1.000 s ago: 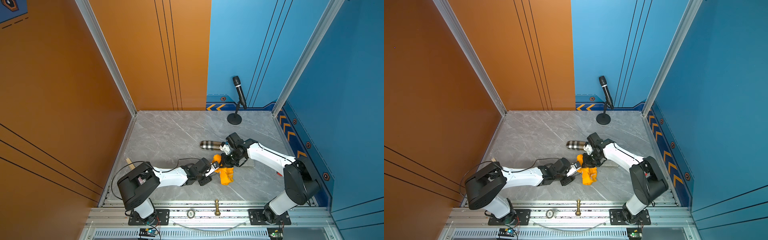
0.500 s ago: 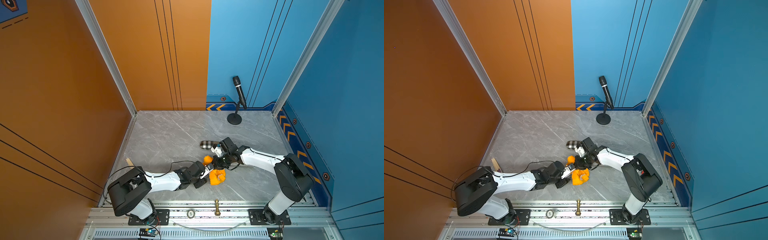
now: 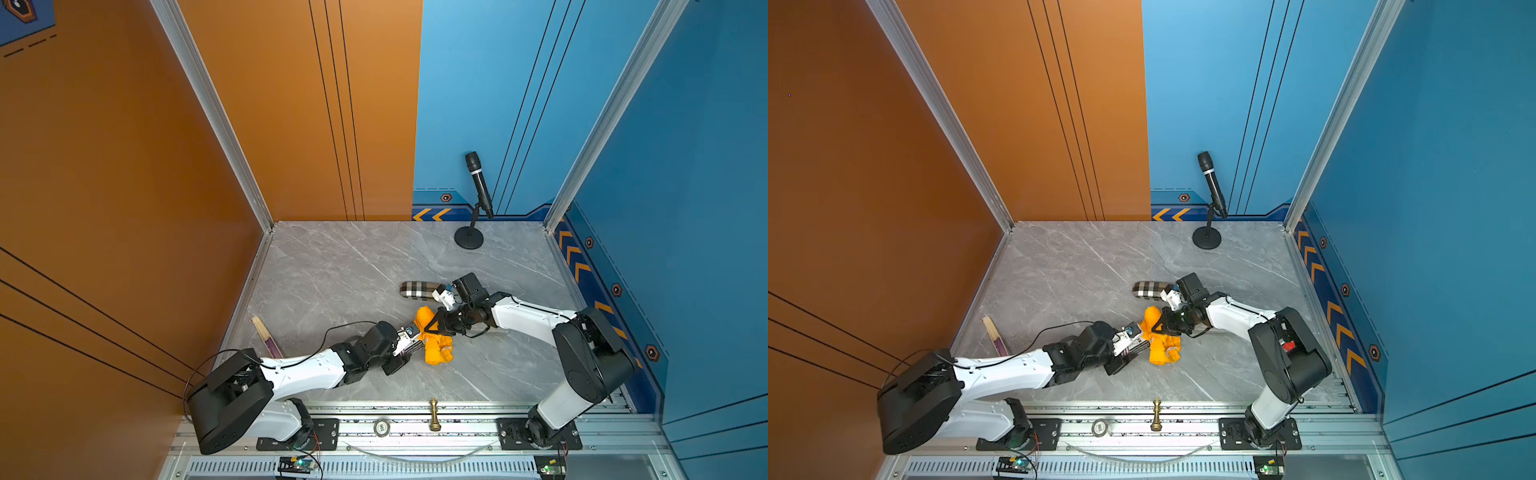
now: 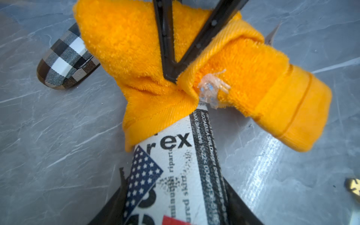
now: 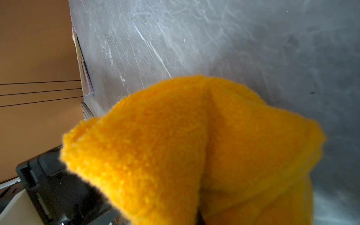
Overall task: Wipe the eyeglass case
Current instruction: Wipe the dirt from the eyeglass case.
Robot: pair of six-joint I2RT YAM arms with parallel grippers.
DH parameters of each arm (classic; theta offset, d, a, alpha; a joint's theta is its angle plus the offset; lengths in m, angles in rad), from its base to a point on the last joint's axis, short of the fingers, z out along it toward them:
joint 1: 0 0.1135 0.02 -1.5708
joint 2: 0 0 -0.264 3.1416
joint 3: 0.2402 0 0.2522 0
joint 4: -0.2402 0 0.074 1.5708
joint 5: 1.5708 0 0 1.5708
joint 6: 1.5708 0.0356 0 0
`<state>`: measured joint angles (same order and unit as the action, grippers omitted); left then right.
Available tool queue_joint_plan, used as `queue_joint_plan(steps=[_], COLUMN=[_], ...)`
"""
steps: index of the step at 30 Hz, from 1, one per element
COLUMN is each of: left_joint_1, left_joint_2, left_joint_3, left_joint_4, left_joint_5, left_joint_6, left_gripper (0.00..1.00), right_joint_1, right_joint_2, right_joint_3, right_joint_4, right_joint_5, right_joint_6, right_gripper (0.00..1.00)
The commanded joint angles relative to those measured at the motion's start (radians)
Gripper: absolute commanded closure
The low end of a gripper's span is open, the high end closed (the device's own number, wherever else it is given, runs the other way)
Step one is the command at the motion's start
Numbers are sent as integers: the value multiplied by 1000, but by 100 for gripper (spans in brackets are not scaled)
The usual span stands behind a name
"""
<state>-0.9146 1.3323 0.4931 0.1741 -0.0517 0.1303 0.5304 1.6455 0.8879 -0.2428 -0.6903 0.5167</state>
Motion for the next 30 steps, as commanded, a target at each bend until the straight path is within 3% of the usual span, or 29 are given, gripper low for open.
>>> queue_joint_plan(steps=[1,3,7,14,18,26,30], left_joint_1=[17,17,17,24,37,48,45], left_joint_2=[-17,2,38,57,45,57,51], left_joint_3=[16,22,20,32,36,63,61], left_joint_4=[127,127,135,141,115,101,107], left_joint_5=[15,17,8,8,41,49,54], left_joint_6=[-13,-19,-24,-26,-55,-70,-78], left_gripper=[74,75,75,76,76,76,76], right_joint_1=[93,117,120,-30,-5,196,179], right_joint_2=[43,40,30,5,-42,-21,-12], right_joint_3=[-8,-28,-26,10,52,97,88], right_joint_4=[-4,114,150,-214,-308,-127,-71], right_joint_5=[6,-25,-71,58,171,31,-3], right_joint_6=[23,106,130,-158,-240,-78,-39], right_gripper=[100,100,100,100,100,100,100])
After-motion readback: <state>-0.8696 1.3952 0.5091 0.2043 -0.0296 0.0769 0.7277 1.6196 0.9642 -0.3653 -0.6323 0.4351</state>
